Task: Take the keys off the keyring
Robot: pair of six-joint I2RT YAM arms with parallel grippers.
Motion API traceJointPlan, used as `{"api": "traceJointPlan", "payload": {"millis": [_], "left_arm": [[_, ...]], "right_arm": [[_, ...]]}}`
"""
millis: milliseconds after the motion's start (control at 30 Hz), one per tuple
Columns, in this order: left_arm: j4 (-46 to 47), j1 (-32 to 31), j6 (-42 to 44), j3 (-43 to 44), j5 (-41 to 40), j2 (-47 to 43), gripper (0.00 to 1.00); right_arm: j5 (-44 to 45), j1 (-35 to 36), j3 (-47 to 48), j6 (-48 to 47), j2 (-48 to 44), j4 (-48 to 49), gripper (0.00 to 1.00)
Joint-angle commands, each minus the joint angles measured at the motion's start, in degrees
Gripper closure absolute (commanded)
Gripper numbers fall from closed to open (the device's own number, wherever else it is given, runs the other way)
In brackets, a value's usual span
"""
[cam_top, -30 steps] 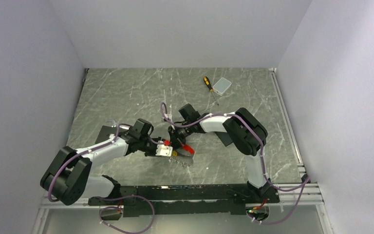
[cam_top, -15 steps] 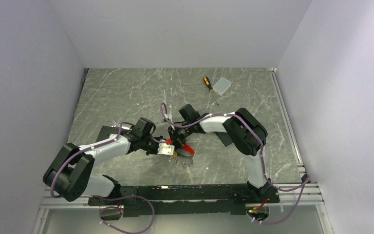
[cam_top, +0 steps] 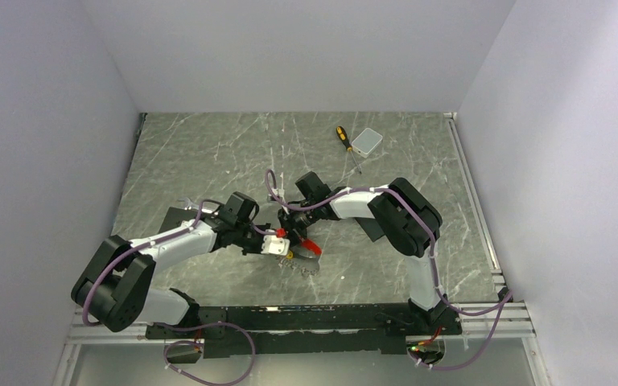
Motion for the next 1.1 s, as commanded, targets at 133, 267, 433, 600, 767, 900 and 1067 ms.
{"api": "traceJointPlan", "payload": {"millis": [133,267,433,600,767,900,1067], "left_arm": [[3.3,-0.4,-0.5,-1.3,1.4,0.2,0.78],[3.0,-0.4,-1.1,-1.5,0.8,0.4,0.88],[2.4,0.0,-7.2,-0.7,-0.1,-0.4,1.0],[6.1,0.7,-13.9,-1.6,-0.3,-1.2,1.0],[6.8,2.4,-15.8,-1.9,0.8,-2.0,1.0],[10.7,3.0,-16.8,-3.3,-0.5,-2.6,1.0],[12.9,3.0,-17.5,-5.2,-1.5,-4.1,1.0]], "right_arm": [[0.8,-0.1,-0.6,-2.8,-1.6,0.3,1.0],[0.8,-0.2,-0.6,-2.8,-1.7,0.2,1.0],[1.0,-1.2,-0.9,-4.0,-2.1,-2.4,1.0],[1.4,-1.7,0.4,-5.1,-1.4,-8.5,1.0],[1.3,-1.9,4.7,-6.2,0.8,-18.0,1.0],[0.3,-2.1,10.5,-5.5,4.9,-28.3,1.0],[-1.1,-2.2,17.3,-4.4,9.9,-38.6,1.0]]}}
